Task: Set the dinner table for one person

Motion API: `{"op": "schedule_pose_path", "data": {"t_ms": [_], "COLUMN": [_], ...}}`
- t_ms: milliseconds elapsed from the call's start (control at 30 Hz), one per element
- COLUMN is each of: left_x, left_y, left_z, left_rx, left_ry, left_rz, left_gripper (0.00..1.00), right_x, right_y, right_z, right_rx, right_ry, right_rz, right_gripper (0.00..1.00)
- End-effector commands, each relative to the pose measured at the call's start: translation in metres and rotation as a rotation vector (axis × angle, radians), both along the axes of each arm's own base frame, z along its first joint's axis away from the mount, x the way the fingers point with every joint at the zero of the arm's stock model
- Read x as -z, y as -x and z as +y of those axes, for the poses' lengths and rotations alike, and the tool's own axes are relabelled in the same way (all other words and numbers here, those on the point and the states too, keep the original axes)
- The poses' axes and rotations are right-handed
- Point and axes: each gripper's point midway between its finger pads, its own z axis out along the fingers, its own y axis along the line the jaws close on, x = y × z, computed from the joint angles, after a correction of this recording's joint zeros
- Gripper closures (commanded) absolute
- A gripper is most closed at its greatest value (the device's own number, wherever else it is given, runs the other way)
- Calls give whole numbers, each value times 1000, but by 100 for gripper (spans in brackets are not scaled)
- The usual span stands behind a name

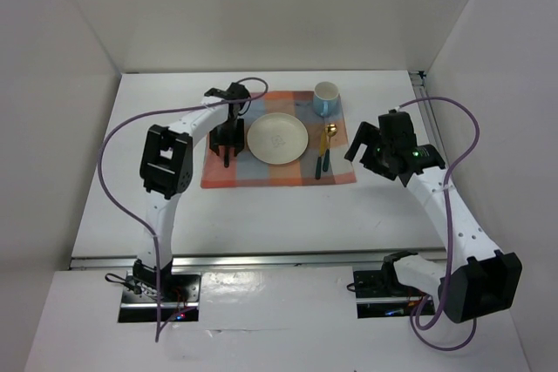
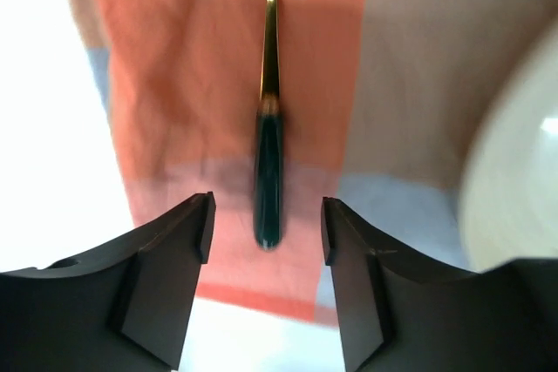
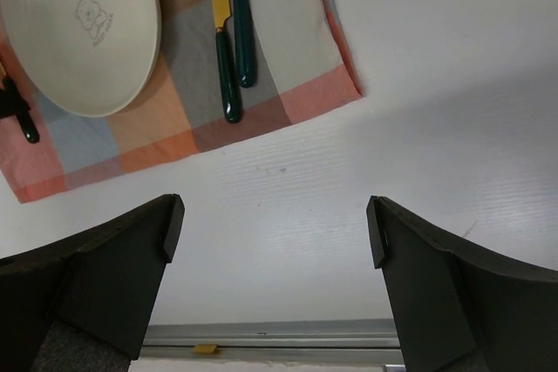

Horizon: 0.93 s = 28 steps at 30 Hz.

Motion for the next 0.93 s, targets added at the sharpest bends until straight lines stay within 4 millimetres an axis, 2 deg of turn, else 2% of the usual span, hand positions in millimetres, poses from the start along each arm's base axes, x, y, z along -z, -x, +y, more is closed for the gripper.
{"op": "schedule_pose_path", "data": {"t_ms": [0, 33, 100, 133, 233, 267, 300, 333, 367, 400, 433, 500, 567, 833, 900], "left_x": [-67, -78, -102, -127, -151, -177, -172, -177, -186, -204, -191, -194, -195, -201, -201], "left_y": [3, 6, 11, 18, 34, 40, 51, 60, 71, 72, 84, 99, 106, 110, 111], "left_z": [-4, -2, -6, -5, -7, -12, -12, -22, -21, -27, -24, -22, -20, -12, -13], "left_rx": [12, 21, 32, 45, 58, 88, 97, 126, 145, 166, 159, 161, 152, 137, 141], "left_ry": [56, 58, 77, 103, 159, 204, 226, 280, 309, 344, 351, 373, 382, 355, 363], "left_rz": [-108, -122, -172, -213, -261, -337, -329, -341, -392, -448, -427, -468, -479, -494, -491], "left_gripper": [31, 31, 31, 31, 31, 31, 32, 32, 32, 32, 32, 32, 32, 32, 32], "right_x": [-13, -9, -14, -9, -12, -12, -8, -4, -1, -1, 4, 8, 8, 19, 8], "right_y": [-8, -6, -10, -10, -12, -12, -10, -10, -9, -9, -8, -5, -5, -3, -7], "right_z": [-3, -3, -7, -9, -12, -12, -13, -12, -13, -13, -13, -9, -8, -7, -4], "right_rx": [13, 13, 30, 37, 51, 51, 51, 57, 57, 57, 66, 50, 58, 49, 27], "right_ry": [30, 35, 55, 68, 82, 82, 84, 79, 82, 82, 75, 70, 63, 63, 52], "right_rz": [-22, -1, -2, 18, 6, 6, 16, 20, 29, 29, 35, 47, 47, 71, 18], "right_gripper": [0, 0, 0, 0, 0, 0, 0, 0, 0, 0, 0, 0, 0, 0, 0]}}
